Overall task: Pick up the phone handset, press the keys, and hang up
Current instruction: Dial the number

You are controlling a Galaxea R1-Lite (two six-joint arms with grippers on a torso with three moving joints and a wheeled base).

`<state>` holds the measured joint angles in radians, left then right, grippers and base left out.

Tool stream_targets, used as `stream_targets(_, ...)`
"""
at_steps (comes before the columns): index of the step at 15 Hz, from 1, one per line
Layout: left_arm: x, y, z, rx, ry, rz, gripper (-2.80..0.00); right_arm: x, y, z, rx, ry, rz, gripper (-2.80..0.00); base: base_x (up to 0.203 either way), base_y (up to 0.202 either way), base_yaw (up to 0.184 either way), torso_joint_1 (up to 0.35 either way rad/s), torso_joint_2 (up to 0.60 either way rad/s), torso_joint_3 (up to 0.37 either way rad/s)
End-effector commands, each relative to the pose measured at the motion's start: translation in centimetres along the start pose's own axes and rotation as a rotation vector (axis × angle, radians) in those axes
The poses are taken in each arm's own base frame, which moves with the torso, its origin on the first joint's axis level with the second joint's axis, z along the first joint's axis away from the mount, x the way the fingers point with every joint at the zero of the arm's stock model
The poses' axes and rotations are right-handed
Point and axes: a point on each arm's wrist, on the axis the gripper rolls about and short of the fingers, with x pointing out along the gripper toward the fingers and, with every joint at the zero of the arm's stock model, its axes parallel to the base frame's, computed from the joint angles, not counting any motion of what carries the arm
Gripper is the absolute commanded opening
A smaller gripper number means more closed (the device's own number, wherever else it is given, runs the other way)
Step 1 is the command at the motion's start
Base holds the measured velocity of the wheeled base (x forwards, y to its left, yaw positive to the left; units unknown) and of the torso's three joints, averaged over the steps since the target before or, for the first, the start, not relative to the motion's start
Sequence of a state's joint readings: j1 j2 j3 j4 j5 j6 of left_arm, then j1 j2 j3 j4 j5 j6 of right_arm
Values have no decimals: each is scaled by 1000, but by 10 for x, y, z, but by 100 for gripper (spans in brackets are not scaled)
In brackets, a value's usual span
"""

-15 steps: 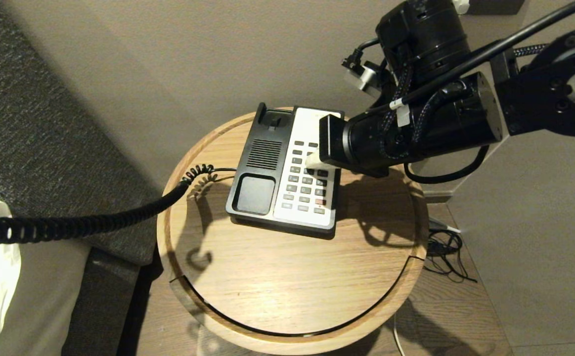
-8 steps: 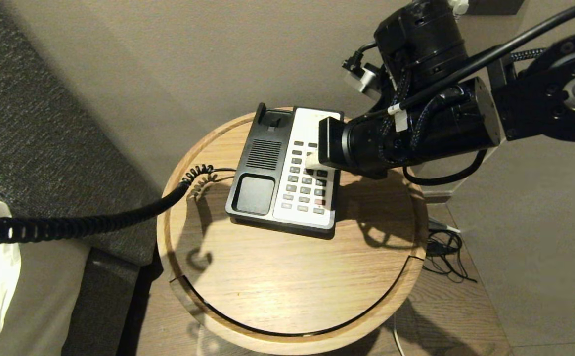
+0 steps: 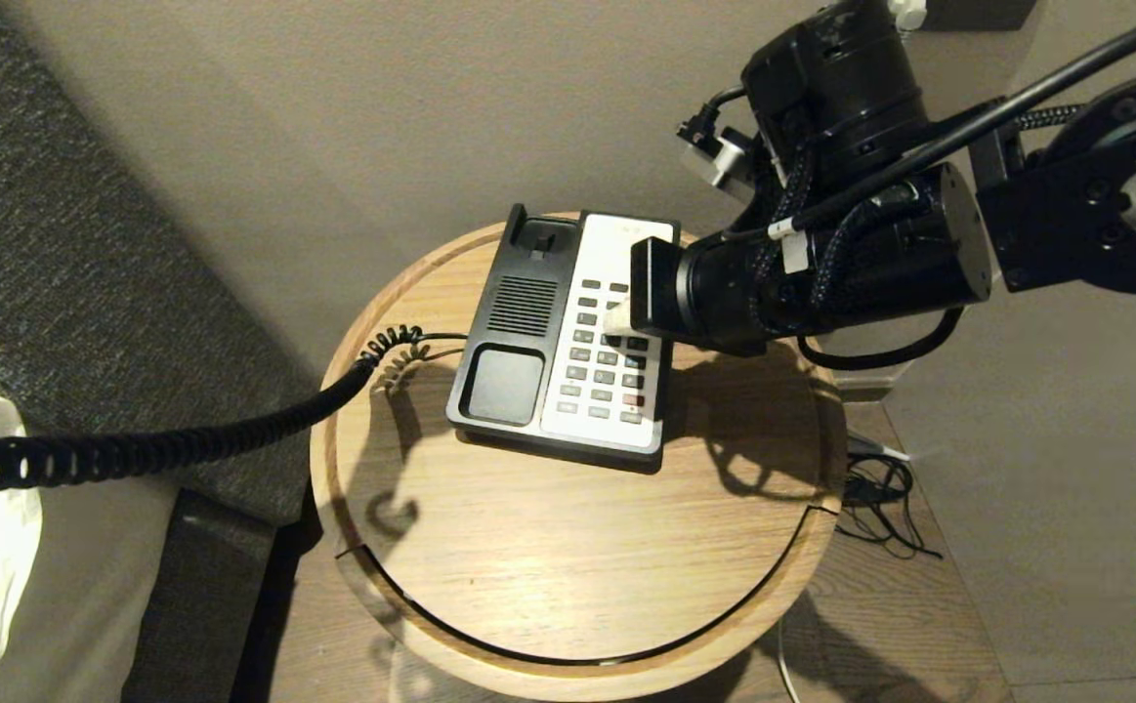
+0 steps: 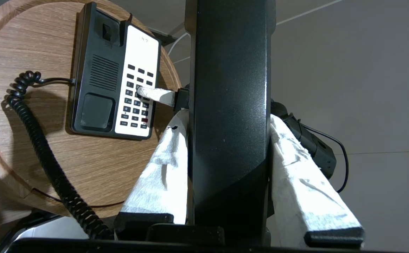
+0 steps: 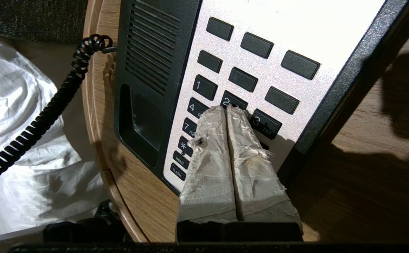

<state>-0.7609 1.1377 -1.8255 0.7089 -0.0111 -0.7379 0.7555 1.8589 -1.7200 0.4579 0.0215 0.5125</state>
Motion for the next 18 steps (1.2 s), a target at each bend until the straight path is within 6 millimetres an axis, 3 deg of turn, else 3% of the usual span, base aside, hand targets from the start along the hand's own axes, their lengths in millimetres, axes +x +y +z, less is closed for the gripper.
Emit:
stream_targets(1, -1, 1, -1, -5, 4, 5, -280, 6, -5, -8, -7, 38, -32, -280, 0, 0, 0, 0, 0, 0)
stream_targets(6, -1, 2, -1, -3, 2, 5, -280, 7, -3, -5, -7, 11, -18, -280, 0, 0, 0, 0, 0, 0)
stream_targets(10, -2, 2, -1, -5, -2, 7, -280, -8, 8, 3, -13, -35, 23, -280, 0, 0, 0, 0, 0, 0)
stream_targets(18, -1, 2, -1, -5, -2, 11, -280, -34, 24, 0, -32, -48, 79, -280, 0, 0, 0, 0, 0, 0)
